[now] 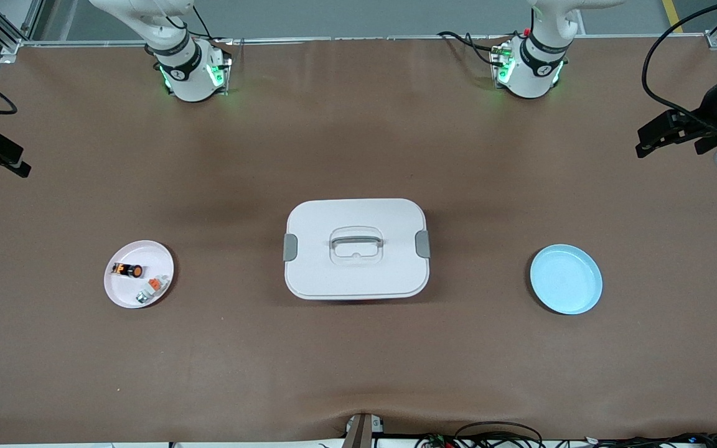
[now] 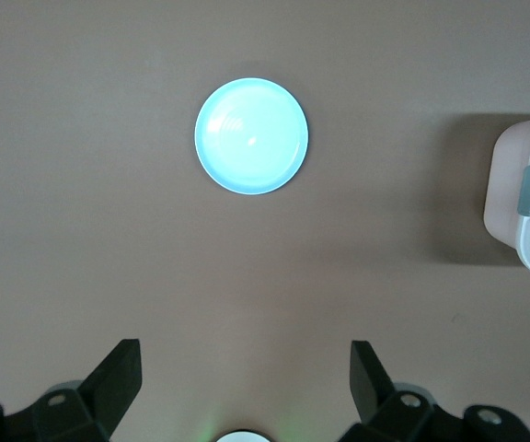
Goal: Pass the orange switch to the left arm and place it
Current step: 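Move the right gripper toward the white plate of switches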
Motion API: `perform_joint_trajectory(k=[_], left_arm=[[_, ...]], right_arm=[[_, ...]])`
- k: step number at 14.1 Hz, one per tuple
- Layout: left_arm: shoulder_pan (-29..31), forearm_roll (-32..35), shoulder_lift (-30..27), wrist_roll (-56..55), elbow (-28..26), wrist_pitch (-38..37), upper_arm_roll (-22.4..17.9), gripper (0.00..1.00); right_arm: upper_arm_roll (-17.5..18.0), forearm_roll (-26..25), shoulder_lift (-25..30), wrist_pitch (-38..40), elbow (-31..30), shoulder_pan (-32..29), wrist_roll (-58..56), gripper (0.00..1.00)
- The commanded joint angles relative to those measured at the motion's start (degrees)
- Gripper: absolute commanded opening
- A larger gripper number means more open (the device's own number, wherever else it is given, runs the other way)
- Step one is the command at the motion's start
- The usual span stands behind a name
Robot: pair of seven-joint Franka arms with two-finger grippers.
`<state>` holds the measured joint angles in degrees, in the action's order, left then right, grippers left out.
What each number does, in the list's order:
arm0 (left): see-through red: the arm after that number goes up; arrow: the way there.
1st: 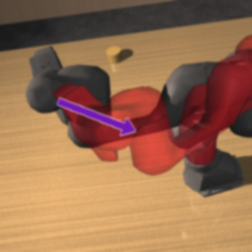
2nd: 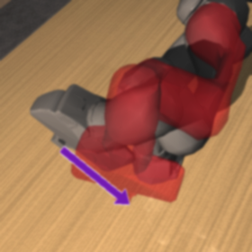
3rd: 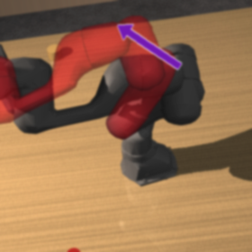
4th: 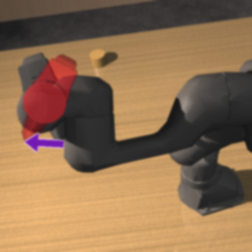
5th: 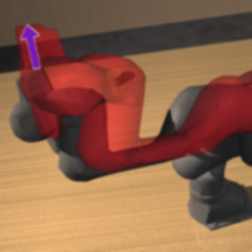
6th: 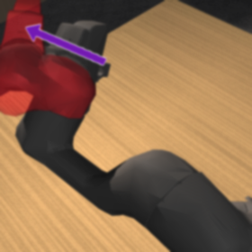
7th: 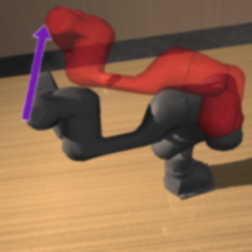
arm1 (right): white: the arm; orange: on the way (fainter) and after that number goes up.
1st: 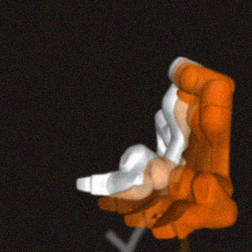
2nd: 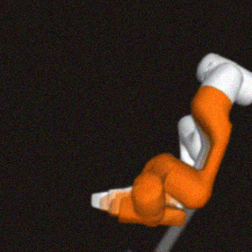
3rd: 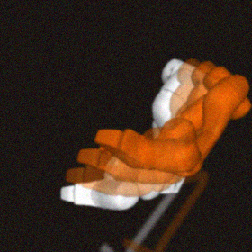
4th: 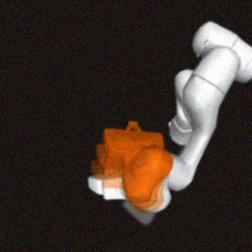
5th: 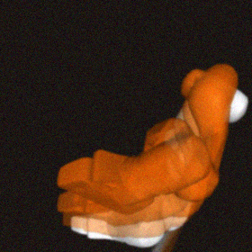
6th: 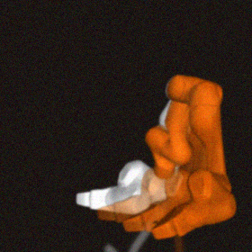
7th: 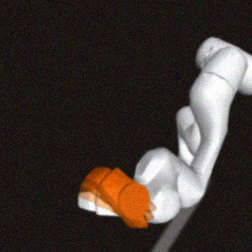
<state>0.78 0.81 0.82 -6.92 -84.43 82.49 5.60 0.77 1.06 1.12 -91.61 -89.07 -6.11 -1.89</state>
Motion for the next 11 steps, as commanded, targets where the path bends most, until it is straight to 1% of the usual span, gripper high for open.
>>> perform_joint_trajectory(k=[1,3,7,11], left_arm=[[-0.1,1.8,0.1,-0.5,0.8,-1.2,0.4,1.00],[0.1,1.8,0.1,-0.1,0.8,-1.2,0.3,1.00],[0.2,1.7,0.2,0.1,0.8,-1.2,0.3,1.00],[0.0,1.8,0.2,0.8,0.8,-1.2,0.1,1.00]], right_arm=[[0.3,0.6,1.2,0.4,-0.6,-0.7,1.9,1.00],[0.3,0.4,1.2,0.2,-0.3,-0.7,4.1,1.00],[0.4,0.2,1.1,0.7,-0.2,-0.7,3.3,1.00],[0.4,0.2,0.1,0.0,-1.9,-0.8,3.5,1.00]])
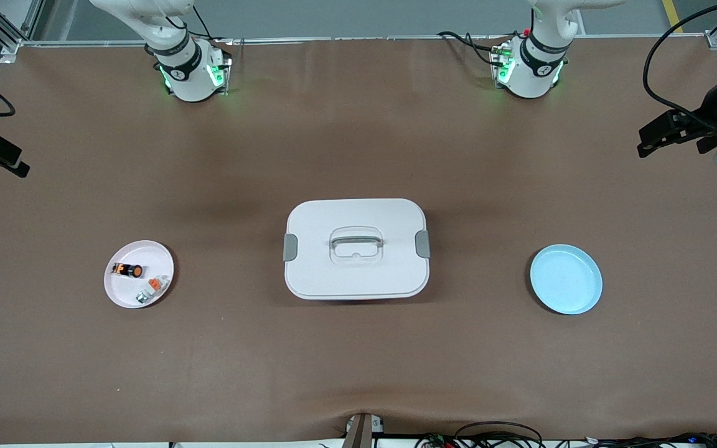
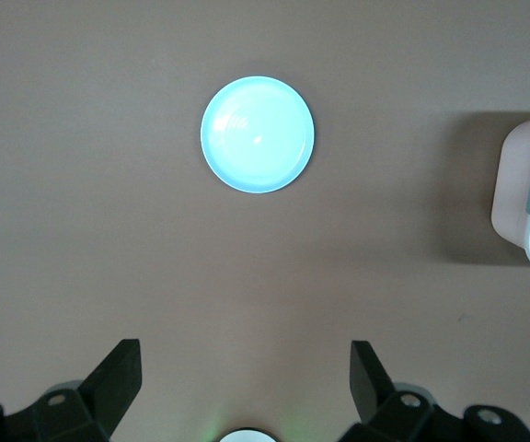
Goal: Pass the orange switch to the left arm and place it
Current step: 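Move the right gripper toward the white plate of switches, then lower the right gripper over the black-and-orange switch on the white plate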
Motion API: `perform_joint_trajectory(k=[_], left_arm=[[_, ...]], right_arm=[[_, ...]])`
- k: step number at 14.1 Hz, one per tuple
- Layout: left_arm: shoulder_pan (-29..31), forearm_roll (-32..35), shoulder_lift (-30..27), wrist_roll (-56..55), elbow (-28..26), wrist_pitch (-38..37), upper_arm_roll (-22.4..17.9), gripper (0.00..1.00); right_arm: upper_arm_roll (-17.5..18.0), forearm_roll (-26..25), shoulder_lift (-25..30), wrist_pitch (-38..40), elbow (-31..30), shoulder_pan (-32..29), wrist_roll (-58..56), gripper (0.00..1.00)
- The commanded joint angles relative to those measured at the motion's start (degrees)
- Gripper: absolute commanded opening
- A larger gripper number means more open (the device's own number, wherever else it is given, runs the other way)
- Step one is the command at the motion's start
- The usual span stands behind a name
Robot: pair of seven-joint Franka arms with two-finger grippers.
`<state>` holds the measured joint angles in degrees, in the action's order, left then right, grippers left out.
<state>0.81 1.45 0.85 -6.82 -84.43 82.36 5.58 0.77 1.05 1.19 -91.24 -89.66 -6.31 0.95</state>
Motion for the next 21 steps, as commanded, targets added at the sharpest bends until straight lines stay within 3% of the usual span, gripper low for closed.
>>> perform_joint_trajectory(k=[1,8,14,18,21], left_arm=[[0.1,1.2,0.2,0.8,0.8,-1.1,0.1,1.00],[0.1,1.2,0.2,1.6,0.8,-1.1,0.1,1.00],[0.1,1.0,0.3,1.6,0.8,-1.1,0.1,1.00],[0.1,1.0,0.3,1.6,0.8,-1.1,0.1,1.00],[0.1,1.0,0.3,1.6,0.8,-1.1,0.1,1.00]], right_arm=[[0.3,0.2,0.0,-1.2,-2.8,-0.7,0.6,1.00],[0.4,0.5,-0.8,-15.8,-16.9,-3.3,1.0,1.00],[0.4,1.8,-8.5,-21.9,-17.6,-6.3,1.1,1.00],[0.4,11.2,-13.7,-26.4,-17.6,-9.1,-1.2,1.00],[0.5,11.6,-18.3,-31.8,-17.6,-9.7,-4.8,1.00]])
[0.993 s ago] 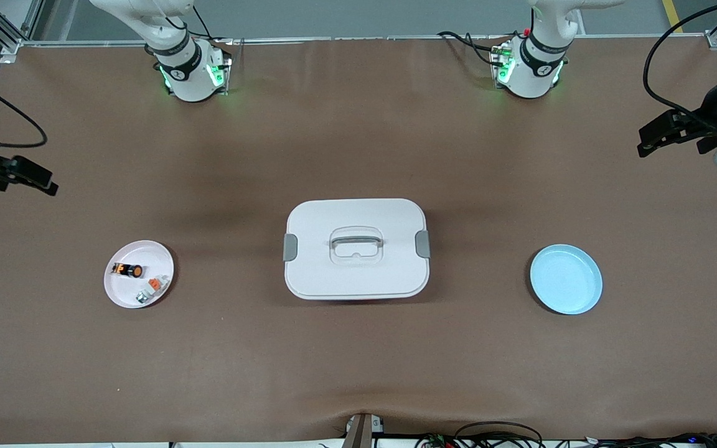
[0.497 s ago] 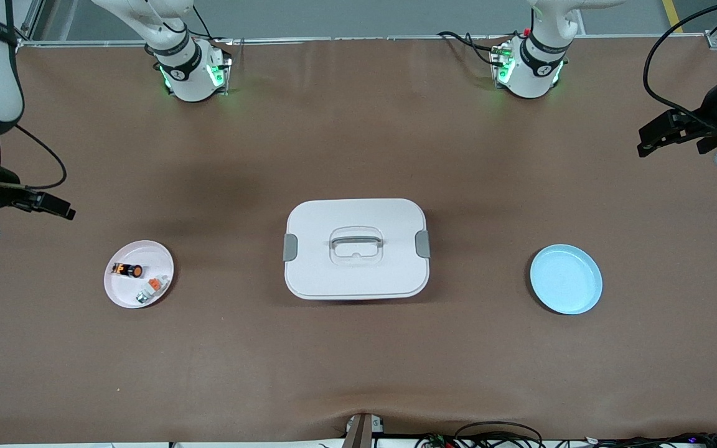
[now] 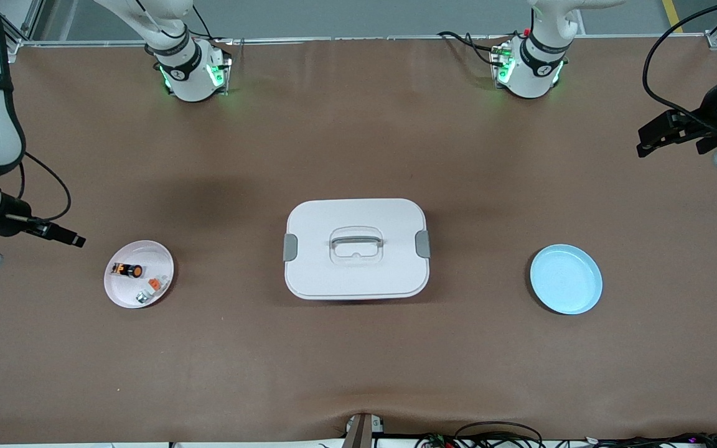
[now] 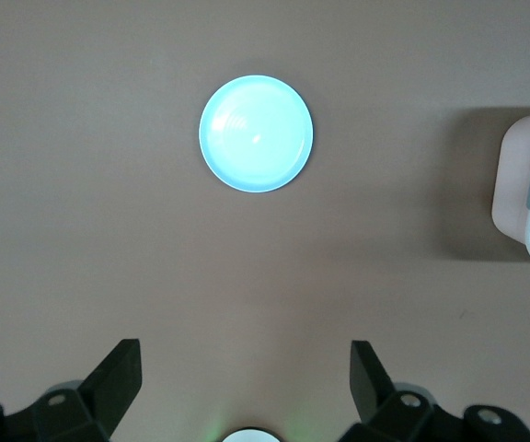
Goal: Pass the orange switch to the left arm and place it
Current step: 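Lower the right gripper over the black-and-orange switch on the white plate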
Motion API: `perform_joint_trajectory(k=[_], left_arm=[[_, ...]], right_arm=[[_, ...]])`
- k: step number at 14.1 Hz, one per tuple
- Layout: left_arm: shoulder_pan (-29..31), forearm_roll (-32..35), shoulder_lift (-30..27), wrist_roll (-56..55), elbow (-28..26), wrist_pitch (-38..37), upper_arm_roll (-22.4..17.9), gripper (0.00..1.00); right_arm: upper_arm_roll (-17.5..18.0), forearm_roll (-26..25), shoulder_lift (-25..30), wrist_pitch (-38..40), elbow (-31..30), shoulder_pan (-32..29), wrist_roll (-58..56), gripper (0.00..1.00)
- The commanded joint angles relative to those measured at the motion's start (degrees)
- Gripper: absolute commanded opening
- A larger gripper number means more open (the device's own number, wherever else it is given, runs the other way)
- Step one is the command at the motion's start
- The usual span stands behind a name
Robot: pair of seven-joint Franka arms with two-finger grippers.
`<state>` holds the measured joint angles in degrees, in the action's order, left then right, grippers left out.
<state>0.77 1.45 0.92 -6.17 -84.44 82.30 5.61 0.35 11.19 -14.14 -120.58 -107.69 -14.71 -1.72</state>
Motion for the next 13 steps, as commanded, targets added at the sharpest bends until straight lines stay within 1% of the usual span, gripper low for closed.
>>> perform_joint_trajectory(k=[1,4,10,13], left_arm=[[0.1,1.0,0.2,1.0,0.8,-1.0,0.1,1.00],[0.1,1.0,0.2,0.8,0.7,-1.0,0.1,1.00],[-0.2,1.0,0.4,0.8,0.6,-1.0,0.1,1.00],[-0.2,1.0,0.6,0.5,0.8,-1.0,0.1,1.00]], right_arm=[[0.9,1.5,-4.7,-4.6,0.5,-1.1,-2.2,1.00],[1.1,1.5,-8.0,-8.0,0.5,-0.8,-2.4,1.00],[1.4,1.6,-11.8,-13.5,0.4,0.3,-3.7,1.00],[3.2,2.2,-12.8,-16.7,-1.0,0.1,-6.9,1.00]])
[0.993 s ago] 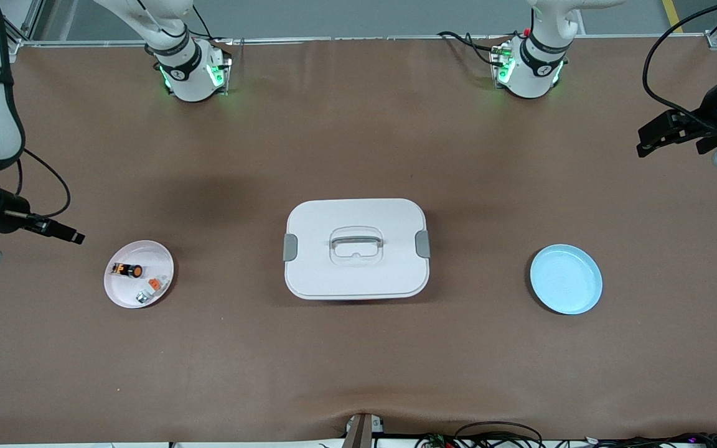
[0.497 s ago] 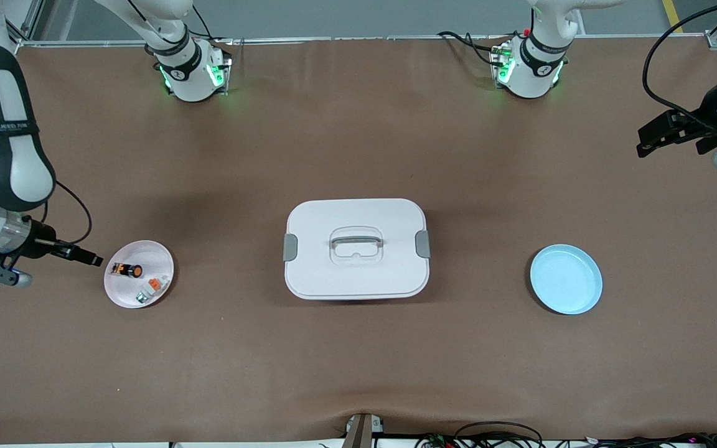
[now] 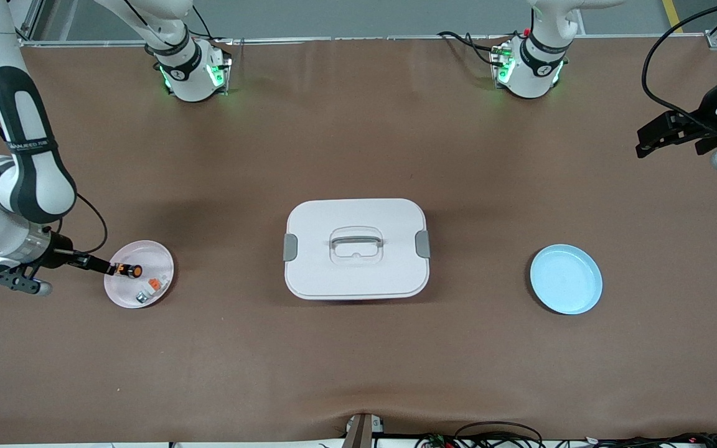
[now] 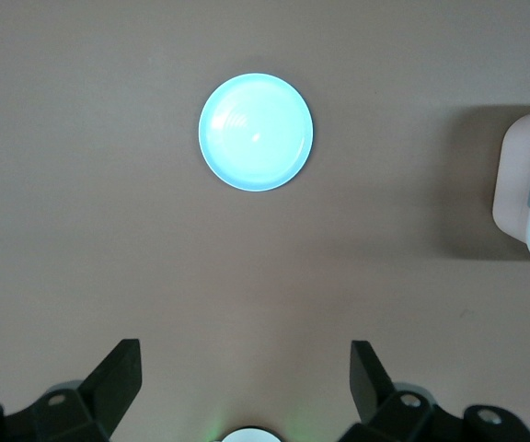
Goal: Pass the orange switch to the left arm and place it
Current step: 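Lower the right gripper over the black-and-orange switch on the white plate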
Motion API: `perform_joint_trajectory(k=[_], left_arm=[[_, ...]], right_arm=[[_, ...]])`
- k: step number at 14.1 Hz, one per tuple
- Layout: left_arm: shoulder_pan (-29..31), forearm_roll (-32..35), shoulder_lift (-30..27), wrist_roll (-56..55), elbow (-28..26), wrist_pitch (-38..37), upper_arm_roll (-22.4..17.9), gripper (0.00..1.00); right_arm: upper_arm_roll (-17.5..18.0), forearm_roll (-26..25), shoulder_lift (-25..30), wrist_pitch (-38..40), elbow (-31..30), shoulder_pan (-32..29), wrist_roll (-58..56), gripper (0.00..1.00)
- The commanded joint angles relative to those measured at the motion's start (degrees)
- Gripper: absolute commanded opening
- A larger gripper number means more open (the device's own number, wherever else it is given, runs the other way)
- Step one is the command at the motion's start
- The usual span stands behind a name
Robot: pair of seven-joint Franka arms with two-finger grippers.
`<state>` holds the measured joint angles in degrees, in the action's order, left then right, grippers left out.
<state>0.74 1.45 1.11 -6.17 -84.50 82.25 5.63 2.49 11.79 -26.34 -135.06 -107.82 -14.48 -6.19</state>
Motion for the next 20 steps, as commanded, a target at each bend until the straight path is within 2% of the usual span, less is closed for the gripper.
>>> perform_joint_trajectory(k=[1,4,20], left_arm=[[-0.4,1.1,0.5,0.0,0.7,-0.9,0.1,1.00],[-0.3,1.0,0.5,0.0,0.8,-0.9,0.2,1.00],[-0.3,1.1,1.0,-0.3,0.7,-0.9,0.4,1.00]], right_arm=[[1.1,3.0,-0.6,-3.2,-1.8,0.1,-3.7,1.00],[1.1,6.6,-2.4,-6.0,-3.0,-0.4,-8.5,1.00],[0.8,6.5,-5.4,-7.8,-3.1,-1.7,-13.5,1.00]])
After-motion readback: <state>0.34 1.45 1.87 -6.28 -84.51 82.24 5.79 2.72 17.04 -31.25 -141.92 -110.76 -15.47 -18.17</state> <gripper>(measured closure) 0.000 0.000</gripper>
